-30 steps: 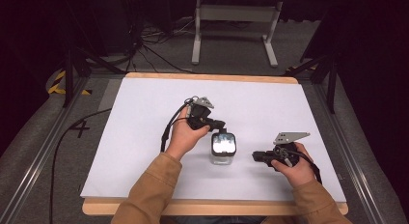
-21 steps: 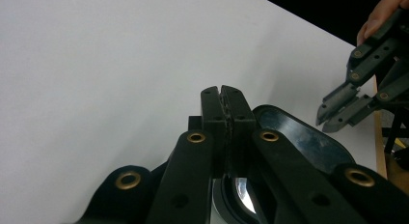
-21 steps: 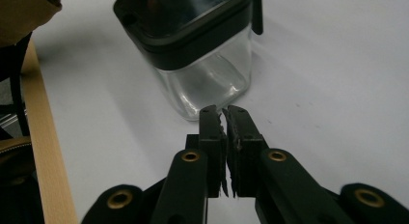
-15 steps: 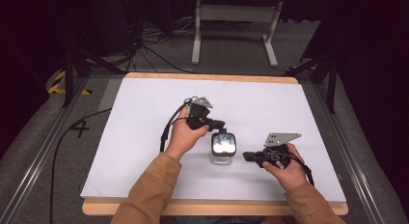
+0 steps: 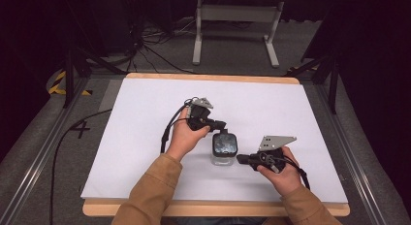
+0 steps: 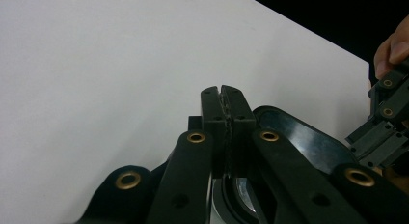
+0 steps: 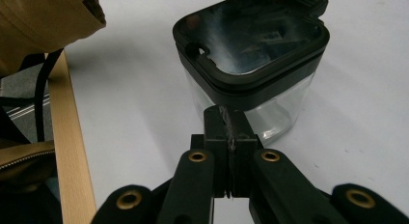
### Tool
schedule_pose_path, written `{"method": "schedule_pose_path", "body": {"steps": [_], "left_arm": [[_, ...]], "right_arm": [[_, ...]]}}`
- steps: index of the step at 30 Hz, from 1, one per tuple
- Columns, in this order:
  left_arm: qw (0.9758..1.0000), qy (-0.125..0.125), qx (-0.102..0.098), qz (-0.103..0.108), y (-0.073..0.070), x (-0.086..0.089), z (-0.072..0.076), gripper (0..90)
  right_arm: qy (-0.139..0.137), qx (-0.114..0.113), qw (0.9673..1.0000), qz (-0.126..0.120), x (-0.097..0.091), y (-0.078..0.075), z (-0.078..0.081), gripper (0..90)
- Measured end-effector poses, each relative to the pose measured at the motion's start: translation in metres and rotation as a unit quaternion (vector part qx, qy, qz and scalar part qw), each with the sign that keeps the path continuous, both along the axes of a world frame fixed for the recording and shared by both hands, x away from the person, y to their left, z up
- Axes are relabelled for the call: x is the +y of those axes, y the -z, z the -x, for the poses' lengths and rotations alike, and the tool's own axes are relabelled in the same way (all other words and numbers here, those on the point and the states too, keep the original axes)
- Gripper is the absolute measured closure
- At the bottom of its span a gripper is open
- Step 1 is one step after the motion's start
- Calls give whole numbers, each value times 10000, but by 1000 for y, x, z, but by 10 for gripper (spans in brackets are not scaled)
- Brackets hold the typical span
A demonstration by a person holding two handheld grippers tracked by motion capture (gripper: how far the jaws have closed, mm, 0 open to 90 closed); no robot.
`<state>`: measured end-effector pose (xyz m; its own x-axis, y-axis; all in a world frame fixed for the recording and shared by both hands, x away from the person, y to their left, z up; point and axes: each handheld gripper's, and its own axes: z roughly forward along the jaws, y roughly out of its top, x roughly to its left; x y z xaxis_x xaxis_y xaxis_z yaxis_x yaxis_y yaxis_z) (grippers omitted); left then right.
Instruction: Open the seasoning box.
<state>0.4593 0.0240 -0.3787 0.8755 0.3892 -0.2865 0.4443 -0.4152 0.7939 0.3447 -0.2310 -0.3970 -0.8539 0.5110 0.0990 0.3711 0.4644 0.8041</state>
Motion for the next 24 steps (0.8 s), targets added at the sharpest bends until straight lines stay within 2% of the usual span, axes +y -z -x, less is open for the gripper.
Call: {"method": "schedule_pose_path", "body": {"steps": [4, 11, 14, 15, 16, 19, 24], "left_arm": [[10000, -8, 17, 11, 0, 0, 0, 895], [9999, -36, -109, -79, -1, -2, 3, 896], [9997, -84, -166, -141, -3, -2, 4, 896], [9993, -184, -236, -240, -6, -1, 6, 892], [9991, -194, -299, -227, -8, 1, 7, 879], [9994, -169, -312, 40, -20, 11, 13, 877], [9991, -175, -348, 166, -38, 27, 27, 885]], "right_arm": [[33, -35, 9999, -98, 2, 0, 0, 897], [185, -192, 9995, -177, 2, -1, 0, 898], [183, -204, 9994, -188, 2, -1, 0, 899], [176, -209, 9994, -194, 2, -1, 0, 899], [172, -210, 9994, -206, 2, -2, 1, 899], [156, -229, 9993, -248, 2, -3, 1, 899], [142, -285, 9989, -331, 1, -8, -1, 900]]}}
